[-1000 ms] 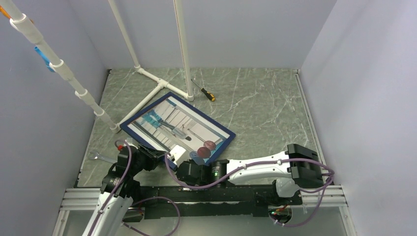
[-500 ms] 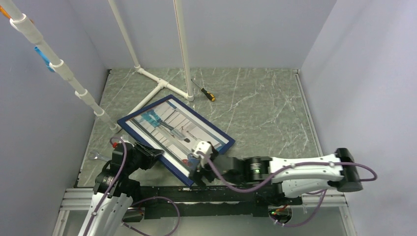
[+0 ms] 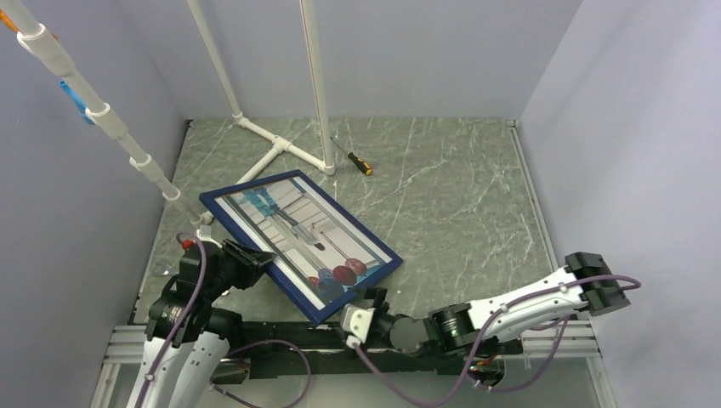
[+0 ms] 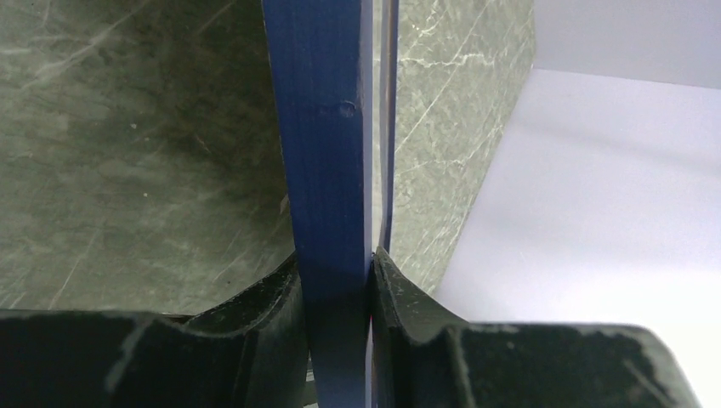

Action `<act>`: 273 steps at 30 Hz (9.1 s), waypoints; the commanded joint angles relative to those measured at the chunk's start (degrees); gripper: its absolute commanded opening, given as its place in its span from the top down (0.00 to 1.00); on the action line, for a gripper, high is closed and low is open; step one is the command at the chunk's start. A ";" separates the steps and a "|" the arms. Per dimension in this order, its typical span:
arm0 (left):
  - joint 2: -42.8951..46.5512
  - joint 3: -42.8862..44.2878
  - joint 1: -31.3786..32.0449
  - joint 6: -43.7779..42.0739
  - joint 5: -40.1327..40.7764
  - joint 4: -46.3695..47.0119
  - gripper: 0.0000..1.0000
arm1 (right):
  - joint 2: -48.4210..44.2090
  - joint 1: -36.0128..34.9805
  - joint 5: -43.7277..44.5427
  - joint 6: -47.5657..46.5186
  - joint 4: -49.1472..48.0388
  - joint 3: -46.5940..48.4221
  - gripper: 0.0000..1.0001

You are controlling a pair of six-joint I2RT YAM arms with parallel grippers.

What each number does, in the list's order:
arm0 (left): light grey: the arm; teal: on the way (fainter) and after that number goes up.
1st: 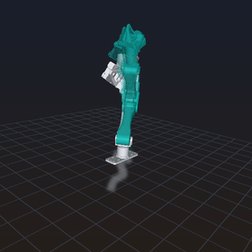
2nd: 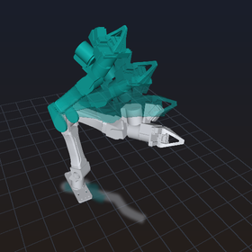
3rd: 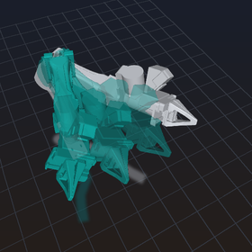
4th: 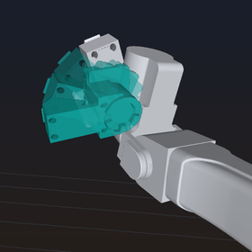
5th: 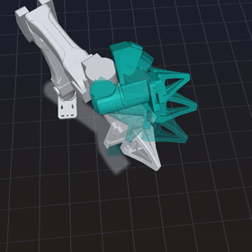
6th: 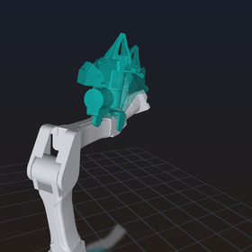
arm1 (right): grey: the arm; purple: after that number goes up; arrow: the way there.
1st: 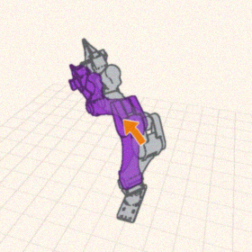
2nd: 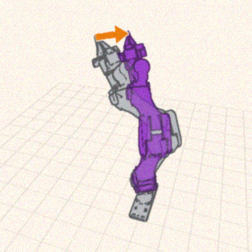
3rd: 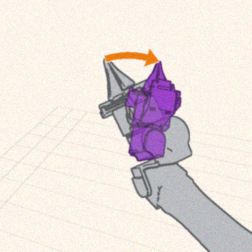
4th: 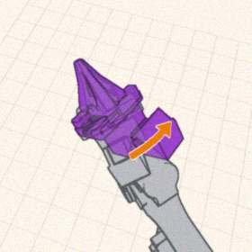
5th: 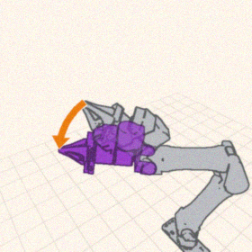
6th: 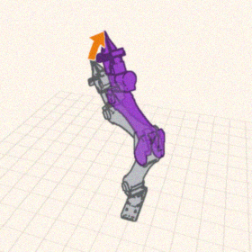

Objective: Take the photo out of the frame

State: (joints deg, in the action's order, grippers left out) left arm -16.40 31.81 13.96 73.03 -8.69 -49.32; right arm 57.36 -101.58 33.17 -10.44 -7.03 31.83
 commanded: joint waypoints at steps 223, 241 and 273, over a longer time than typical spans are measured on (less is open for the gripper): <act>-9.45 1.19 0.19 -35.19 -18.17 20.15 0.01 | 71.03 79.87 -49.51 30.69 4.00 57.02 0.11; -2.23 -12.88 0.17 -21.46 -25.81 29.18 0.00 | 79.03 73.89 -34.92 17.03 20.10 70.48 0.51; -18.19 -21.58 1.37 -4.38 -27.59 67.91 0.05 | 15.80 75.08 -38.91 35.57 2.52 11.91 1.00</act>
State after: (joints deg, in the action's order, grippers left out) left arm -30.76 11.84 14.17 61.78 -33.23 0.19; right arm 83.55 -26.44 -0.86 21.23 1.37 50.52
